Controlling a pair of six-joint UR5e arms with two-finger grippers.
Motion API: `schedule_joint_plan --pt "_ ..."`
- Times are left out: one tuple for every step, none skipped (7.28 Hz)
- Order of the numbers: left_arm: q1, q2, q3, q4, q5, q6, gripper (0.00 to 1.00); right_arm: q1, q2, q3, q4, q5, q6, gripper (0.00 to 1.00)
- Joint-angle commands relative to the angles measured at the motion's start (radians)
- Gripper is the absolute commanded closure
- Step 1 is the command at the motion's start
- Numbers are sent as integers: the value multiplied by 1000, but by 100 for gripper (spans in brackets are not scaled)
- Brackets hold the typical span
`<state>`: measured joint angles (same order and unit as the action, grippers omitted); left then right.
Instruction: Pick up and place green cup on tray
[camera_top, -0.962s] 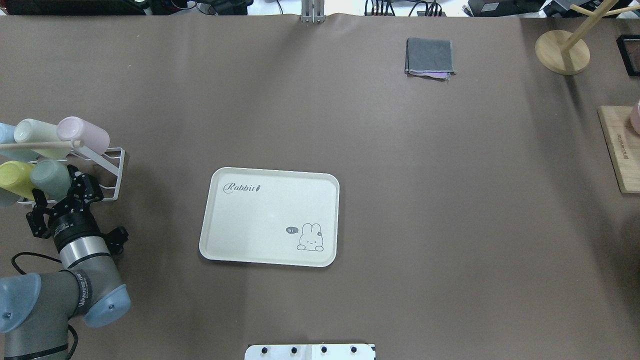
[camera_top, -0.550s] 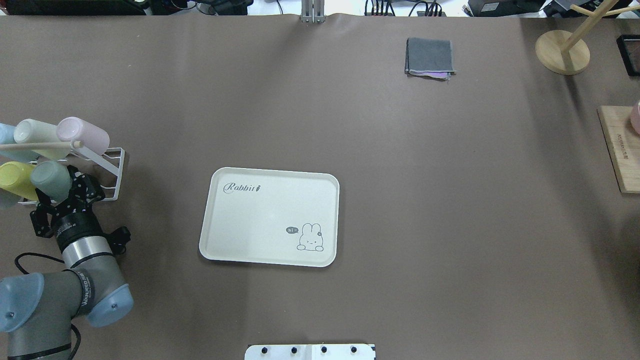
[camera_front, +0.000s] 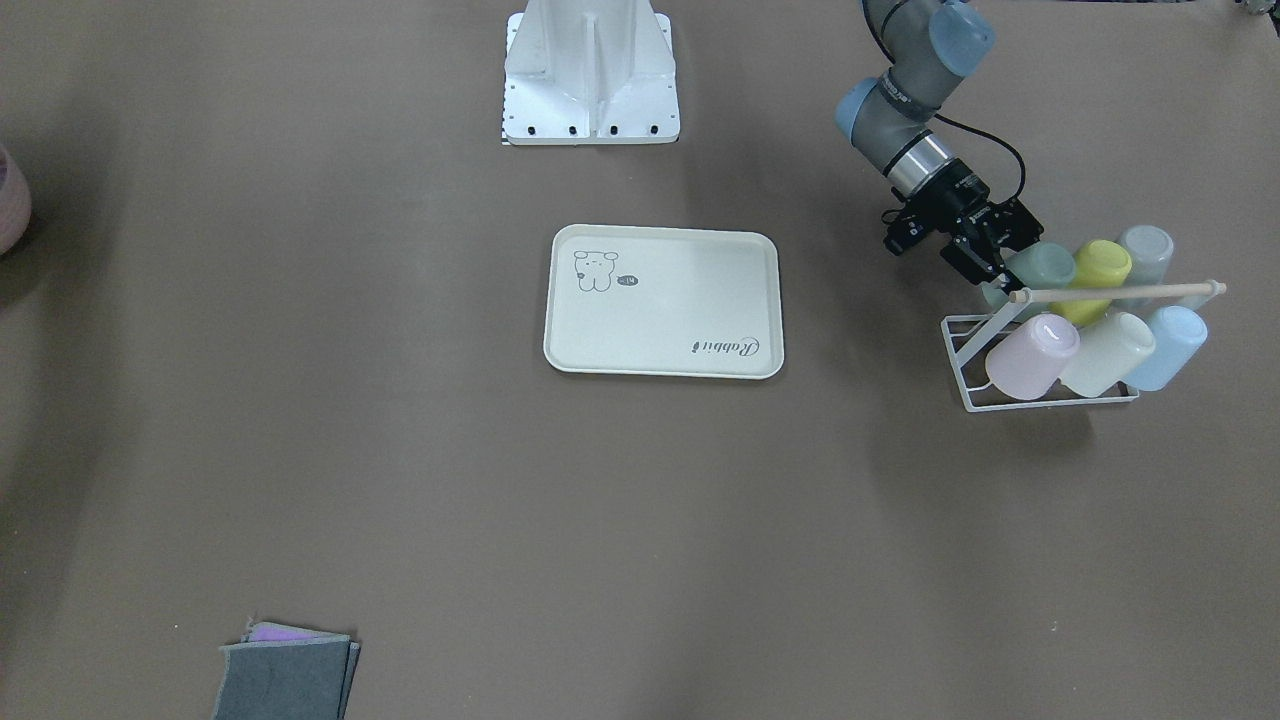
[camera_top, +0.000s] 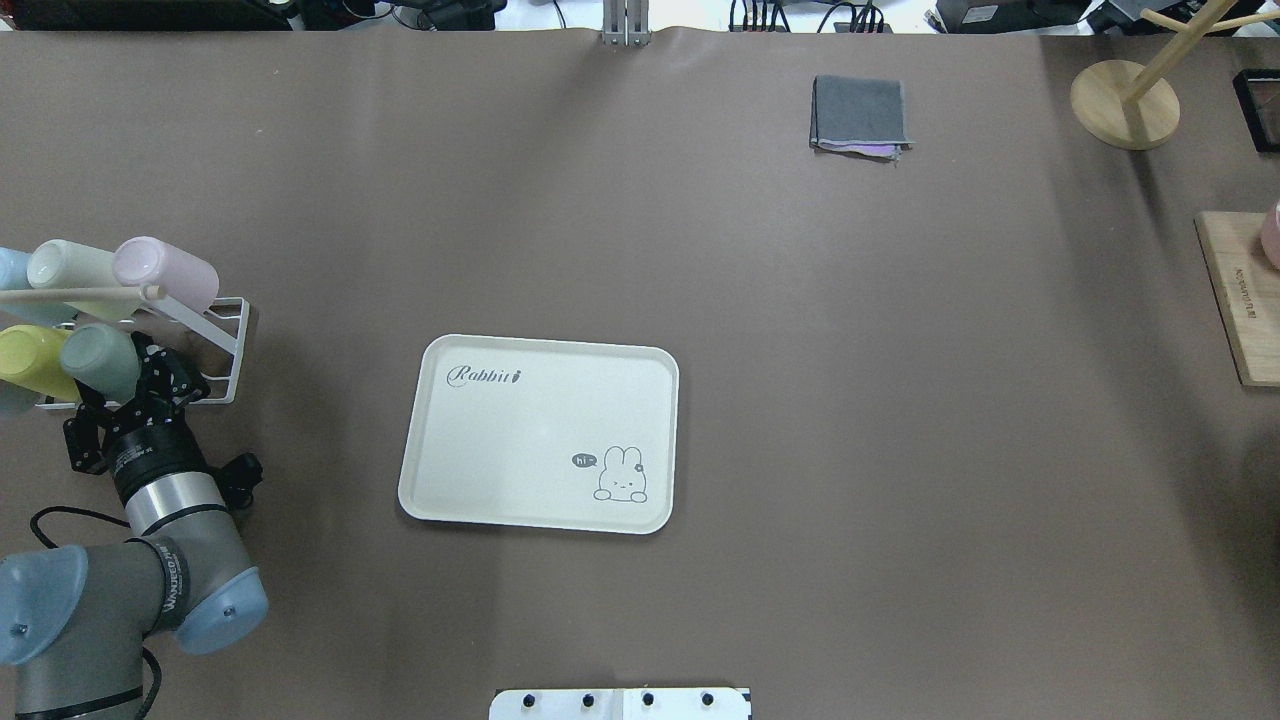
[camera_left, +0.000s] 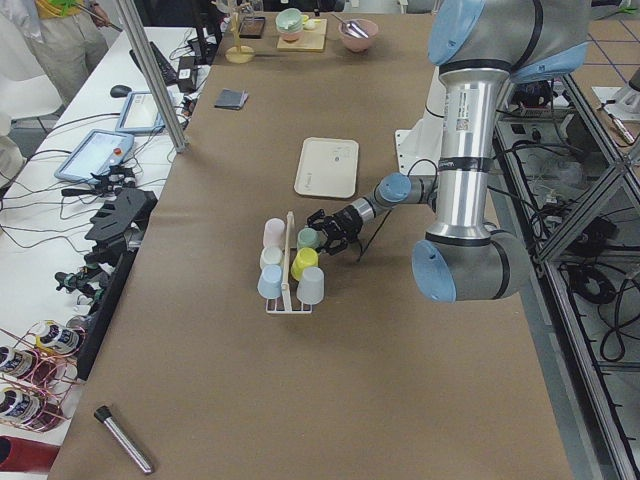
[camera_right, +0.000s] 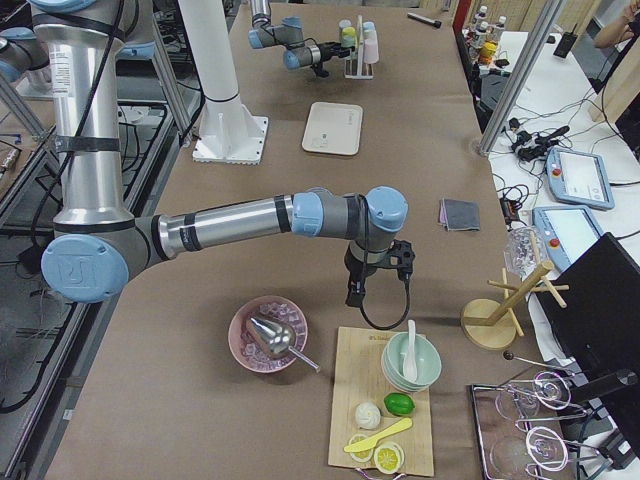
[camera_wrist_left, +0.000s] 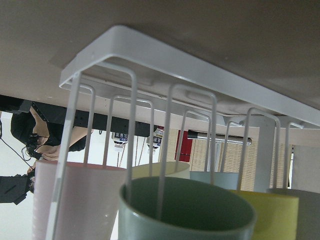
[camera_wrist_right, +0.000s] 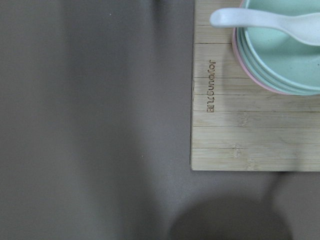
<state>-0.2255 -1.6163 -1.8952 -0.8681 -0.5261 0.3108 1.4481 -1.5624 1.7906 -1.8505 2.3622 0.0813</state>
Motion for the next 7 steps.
schedule_joint_plan --pt "-2 -2 -2 0 0 2 31 0 1 1 -6 5 2 0" --pt "-5 -2 -8 1 0 2 31 0 1 1 -6 5 2 0" --pt "-8 -4 -12 3 -2 5 31 0 1 6 -9 5 2 0" --pt "-8 -4 -22 0 -15 31 32 0 1 7 -18 5 2 0" --pt "-15 -2 -36 1 -17 39 33 0 1 7 -19 5 2 0" --pt "-17 -2 -45 3 -29 41 33 0 1 7 -19 5 2 0" --pt "-17 -2 -56 3 -31 42 33 0 1 9 -19 5 2 0"
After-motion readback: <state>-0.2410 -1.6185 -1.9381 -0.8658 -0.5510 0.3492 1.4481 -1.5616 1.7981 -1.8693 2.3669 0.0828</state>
